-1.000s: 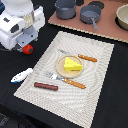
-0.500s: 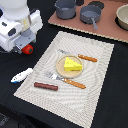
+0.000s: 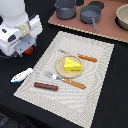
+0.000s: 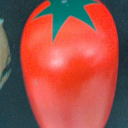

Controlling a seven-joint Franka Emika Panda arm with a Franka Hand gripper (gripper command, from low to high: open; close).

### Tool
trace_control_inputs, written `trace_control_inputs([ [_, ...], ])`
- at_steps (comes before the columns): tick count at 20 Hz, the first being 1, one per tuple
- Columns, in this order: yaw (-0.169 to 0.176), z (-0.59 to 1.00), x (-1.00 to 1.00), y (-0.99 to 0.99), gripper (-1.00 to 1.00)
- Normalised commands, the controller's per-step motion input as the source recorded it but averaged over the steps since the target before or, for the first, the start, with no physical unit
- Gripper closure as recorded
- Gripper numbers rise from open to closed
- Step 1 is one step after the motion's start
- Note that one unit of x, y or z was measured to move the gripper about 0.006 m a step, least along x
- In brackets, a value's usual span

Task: Interact with the objects in diverse but meaningful ways.

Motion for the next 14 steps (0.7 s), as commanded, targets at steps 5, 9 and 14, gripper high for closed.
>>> trace_control_inputs([
  [5,0.0,-0.32,-0.17,0.08,1.0],
  [9,0.0,-0.28,-0.13,0.09,1.0],
  [14,-0.013,0.39,-0.01,0.13,1.0],
])
